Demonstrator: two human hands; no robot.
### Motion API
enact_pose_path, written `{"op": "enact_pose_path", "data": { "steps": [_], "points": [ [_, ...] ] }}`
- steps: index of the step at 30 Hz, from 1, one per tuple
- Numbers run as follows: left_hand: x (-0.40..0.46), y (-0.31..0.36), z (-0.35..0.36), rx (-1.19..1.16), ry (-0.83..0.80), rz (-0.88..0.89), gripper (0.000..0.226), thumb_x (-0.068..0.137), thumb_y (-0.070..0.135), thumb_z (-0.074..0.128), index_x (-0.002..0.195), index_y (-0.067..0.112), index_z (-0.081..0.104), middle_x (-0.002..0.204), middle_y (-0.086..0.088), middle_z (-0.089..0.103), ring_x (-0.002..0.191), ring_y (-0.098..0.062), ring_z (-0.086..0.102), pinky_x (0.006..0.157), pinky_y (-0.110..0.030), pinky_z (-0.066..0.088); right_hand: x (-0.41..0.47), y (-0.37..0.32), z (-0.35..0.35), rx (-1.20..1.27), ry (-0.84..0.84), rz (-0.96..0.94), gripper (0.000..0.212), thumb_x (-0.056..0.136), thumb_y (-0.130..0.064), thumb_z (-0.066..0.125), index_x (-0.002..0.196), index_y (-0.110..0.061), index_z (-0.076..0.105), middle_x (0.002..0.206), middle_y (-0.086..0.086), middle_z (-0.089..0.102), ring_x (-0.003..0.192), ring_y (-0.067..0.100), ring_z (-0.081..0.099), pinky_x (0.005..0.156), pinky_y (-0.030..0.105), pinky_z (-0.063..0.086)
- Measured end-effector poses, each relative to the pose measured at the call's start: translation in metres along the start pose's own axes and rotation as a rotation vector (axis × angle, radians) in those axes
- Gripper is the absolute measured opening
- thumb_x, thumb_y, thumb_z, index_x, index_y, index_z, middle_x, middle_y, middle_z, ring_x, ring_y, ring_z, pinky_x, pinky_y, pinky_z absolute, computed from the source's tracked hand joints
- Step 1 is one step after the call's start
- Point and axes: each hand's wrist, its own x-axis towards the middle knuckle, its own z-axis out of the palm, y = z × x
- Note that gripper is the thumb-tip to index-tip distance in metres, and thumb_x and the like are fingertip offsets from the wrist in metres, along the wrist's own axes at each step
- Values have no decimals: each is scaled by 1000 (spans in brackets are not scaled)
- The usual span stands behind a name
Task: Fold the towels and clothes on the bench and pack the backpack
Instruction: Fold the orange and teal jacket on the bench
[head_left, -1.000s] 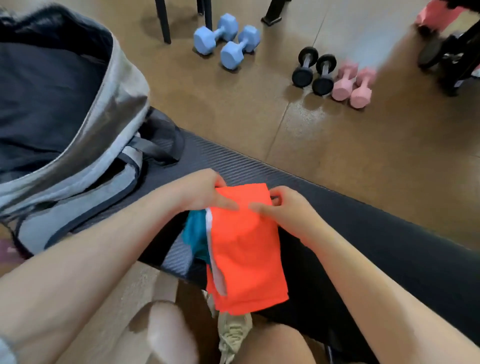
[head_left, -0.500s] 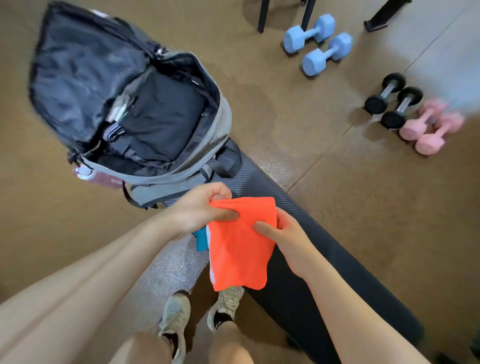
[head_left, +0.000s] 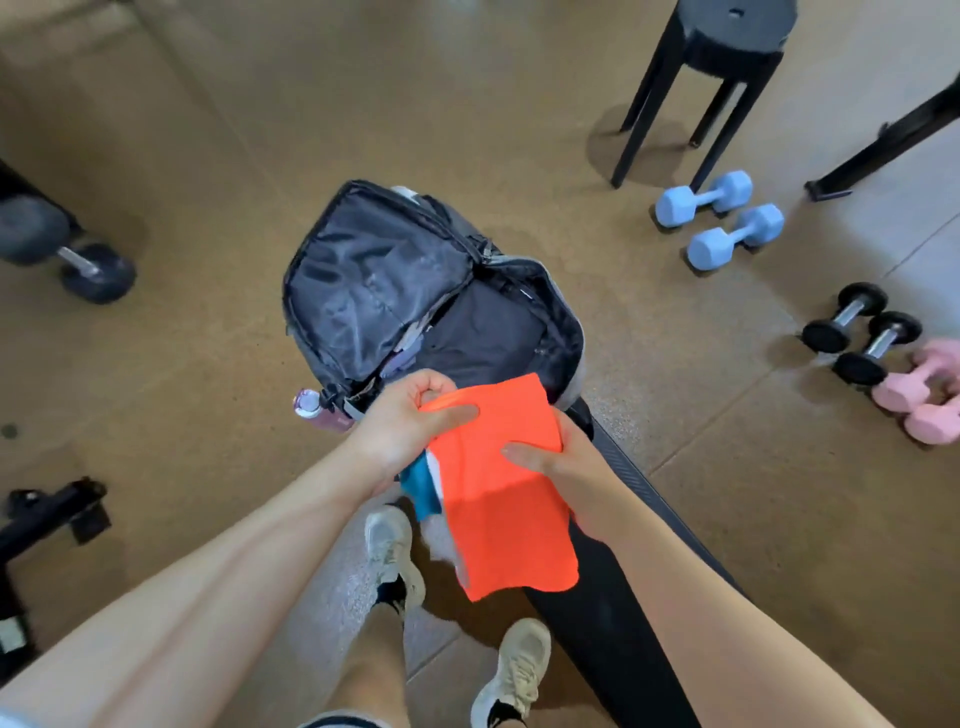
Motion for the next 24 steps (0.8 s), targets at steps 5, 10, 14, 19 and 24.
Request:
{"op": "enact_pose_path", "data": {
  "steps": [5,10,14,19,24],
  "points": [
    [61,14,-48,-44,32,-30,10,93,28,52,99,21,56,94,2,62,87,-11,56,84,-26,44,55,-23,17,209,179,-7,48,70,-13,76,112,-24,57,101,5,69,86,19,68,69,32,55],
    [139,-13,-82,377,17,114,35,94,21,49,128,21,44,119,14,49,114,-6,47,96,-19,33,171,-17,15,372,414,-69,46,77,-17,72,120,-16,57,108,7,69,91,19,69,74,33,56],
    [191,-62,-97,907,-11,213,59,92,24,50,145,18,25,155,0,16,143,-19,9,112,-25,11,242,20,7,29,697,11,72,75,-22,77,135,-9,38,133,14,52,115,27,56,92,36,47],
    [219,-92,-104,1147,-65,161,66,90,33,48,147,29,16,157,-1,-5,143,-31,-4,115,-43,9,239,32,29,-1211,709,-303,80,86,-42,58,148,-10,19,154,17,19,141,33,19,114,42,8],
    [225,-96,-107,1182,-139,190,68,72,35,46,138,18,41,150,-15,30,131,-46,32,102,-54,34,260,61,39,-1602,421,-215,74,85,-53,33,141,-3,37,147,13,39,135,28,39,111,46,15]
  ]
}}
